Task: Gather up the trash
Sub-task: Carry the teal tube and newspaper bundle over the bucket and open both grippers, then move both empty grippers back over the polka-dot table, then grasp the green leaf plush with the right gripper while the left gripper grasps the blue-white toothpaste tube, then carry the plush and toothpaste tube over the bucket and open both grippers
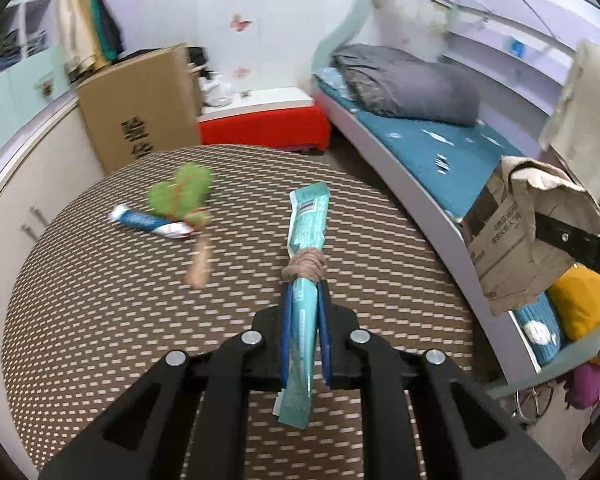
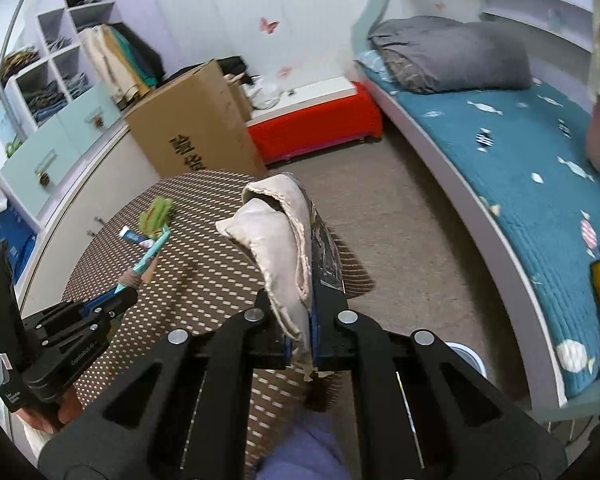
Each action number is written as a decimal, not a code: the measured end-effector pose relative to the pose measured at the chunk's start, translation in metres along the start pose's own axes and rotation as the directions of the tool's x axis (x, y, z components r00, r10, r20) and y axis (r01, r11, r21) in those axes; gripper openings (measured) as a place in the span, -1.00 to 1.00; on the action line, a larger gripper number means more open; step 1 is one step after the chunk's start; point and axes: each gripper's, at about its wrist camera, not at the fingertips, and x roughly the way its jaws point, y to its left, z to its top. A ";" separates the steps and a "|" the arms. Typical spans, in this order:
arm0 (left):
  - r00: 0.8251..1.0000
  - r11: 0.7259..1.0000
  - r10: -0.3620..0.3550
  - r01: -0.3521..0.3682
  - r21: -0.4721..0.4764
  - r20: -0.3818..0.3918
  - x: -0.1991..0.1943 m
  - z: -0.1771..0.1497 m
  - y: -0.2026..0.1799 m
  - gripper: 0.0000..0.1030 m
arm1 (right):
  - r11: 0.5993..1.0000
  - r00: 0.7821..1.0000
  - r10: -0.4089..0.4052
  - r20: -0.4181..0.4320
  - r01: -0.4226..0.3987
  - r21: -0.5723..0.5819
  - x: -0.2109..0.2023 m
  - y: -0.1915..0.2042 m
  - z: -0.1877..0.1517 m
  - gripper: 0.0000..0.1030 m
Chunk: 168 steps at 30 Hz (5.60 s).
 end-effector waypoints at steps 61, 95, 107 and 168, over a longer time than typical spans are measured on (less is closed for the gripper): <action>0.959 0.909 -0.135 0.219 0.355 -0.248 0.101 -0.055 -0.245 -0.05 | 0.885 0.945 -0.282 -0.164 0.322 0.337 -0.022 -0.199 -0.118 0.40; 0.989 0.975 -0.117 0.131 0.178 -0.090 0.021 -0.033 -0.108 -0.02 | 0.980 0.983 -0.142 -0.116 0.156 0.127 0.004 -0.058 -0.072 0.40; 1.000 1.000 0.009 -0.009 0.015 -0.023 -0.008 -0.028 0.011 0.10 | 0.998 0.991 -0.032 -0.132 0.026 -0.048 0.038 0.056 -0.042 0.49; 0.969 0.969 0.152 -0.185 -0.162 -0.195 0.093 0.049 0.112 -0.83 | 0.964 0.966 0.014 -0.258 -0.082 -0.254 0.155 0.133 0.047 -0.63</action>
